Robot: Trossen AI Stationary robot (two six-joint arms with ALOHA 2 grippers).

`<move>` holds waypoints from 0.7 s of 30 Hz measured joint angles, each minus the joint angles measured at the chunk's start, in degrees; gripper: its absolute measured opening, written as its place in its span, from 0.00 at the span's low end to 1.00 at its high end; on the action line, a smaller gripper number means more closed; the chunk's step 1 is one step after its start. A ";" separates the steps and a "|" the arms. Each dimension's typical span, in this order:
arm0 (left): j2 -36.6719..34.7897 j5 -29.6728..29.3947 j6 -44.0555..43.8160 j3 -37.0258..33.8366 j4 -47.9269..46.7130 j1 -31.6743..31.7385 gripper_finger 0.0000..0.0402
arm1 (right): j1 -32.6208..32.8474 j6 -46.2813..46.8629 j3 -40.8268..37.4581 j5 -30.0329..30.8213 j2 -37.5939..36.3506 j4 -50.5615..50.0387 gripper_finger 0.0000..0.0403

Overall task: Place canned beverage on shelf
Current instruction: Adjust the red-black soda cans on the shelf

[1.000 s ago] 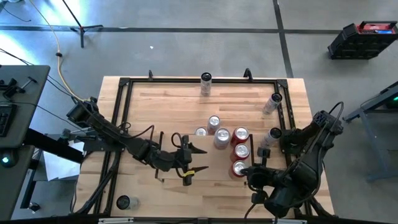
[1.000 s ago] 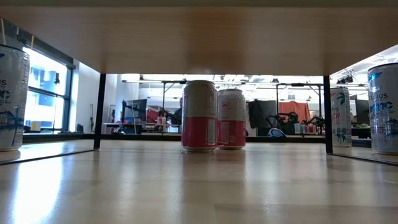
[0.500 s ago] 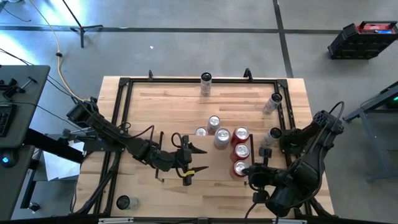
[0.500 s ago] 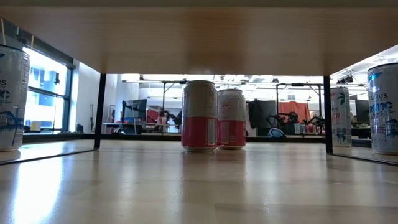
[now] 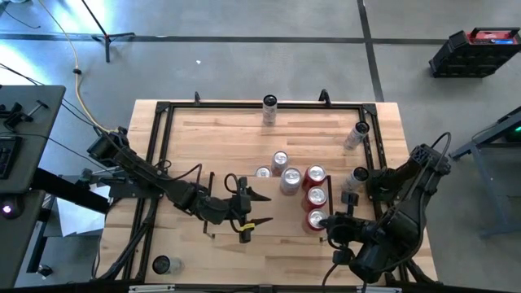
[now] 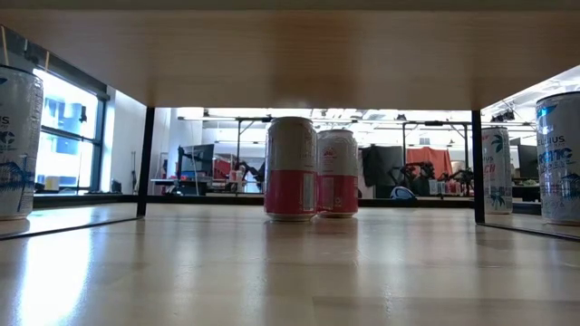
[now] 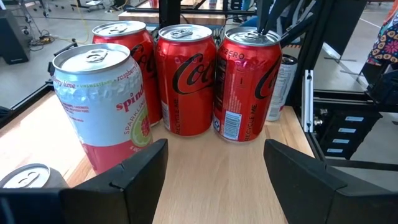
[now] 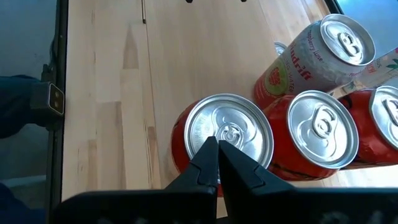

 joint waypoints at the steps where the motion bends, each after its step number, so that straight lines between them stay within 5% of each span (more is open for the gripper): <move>1: 0.00 -0.02 -0.01 0.00 0.00 0.00 0.63 | 0.01 -0.05 0.20 -0.12 0.01 -0.18 0.00; 21: 0.00 -0.06 -0.02 0.00 0.00 -0.17 0.63 | -0.08 -4.13 3.15 1.74 0.32 0.90 0.00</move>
